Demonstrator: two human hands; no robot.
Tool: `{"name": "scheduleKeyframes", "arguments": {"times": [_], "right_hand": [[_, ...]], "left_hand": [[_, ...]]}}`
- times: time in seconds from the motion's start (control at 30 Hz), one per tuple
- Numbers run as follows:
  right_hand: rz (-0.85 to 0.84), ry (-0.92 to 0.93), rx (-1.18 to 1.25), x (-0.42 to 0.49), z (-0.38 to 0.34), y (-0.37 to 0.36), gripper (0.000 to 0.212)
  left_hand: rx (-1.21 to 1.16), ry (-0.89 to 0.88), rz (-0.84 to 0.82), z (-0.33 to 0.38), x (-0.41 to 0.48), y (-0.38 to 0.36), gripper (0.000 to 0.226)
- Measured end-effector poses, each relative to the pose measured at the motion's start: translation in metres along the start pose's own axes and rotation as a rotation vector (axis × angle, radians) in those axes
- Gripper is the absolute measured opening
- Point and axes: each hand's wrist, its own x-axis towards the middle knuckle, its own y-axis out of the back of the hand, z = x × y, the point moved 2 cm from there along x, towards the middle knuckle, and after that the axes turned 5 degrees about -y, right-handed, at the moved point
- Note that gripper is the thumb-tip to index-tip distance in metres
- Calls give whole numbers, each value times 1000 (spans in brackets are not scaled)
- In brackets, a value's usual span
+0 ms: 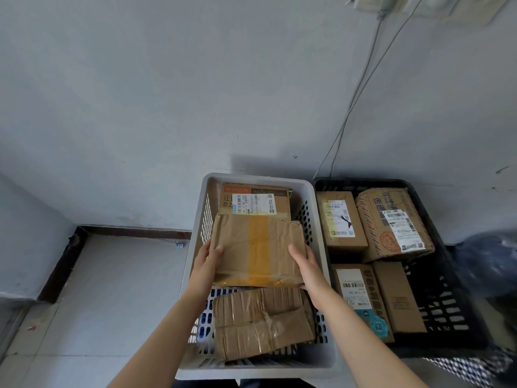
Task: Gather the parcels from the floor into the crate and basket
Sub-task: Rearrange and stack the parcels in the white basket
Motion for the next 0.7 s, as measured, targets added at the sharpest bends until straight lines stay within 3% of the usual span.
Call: {"name": "scheduleKeyframes", "arguments": {"times": [0.1, 0.2, 0.3, 0.37, 0.47, 0.6, 0.7], "right_hand": [[34, 28, 93, -11, 6, 4, 65], [25, -53, 235, -24, 16, 18, 72], [24, -139, 204, -32, 29, 33, 66], [46, -196, 114, -37, 36, 35, 74], [17, -291, 0, -36, 53, 32, 109], [17, -414, 109, -43, 58, 28, 85], [-11, -427, 163, -35, 63, 32, 82]], "left_hand": [[-23, -6, -9, 2, -8, 2, 48], [-129, -53, 85, 1, -21, 9, 33], [17, -23, 178, -23, -31, 13, 20], [111, 81, 155, -48, -39, 12, 15], [64, 315, 42, -82, -53, 12, 44], [-154, 516, -90, -109, -50, 12, 88], [-177, 446, -125, -73, -58, 1, 71]]}}
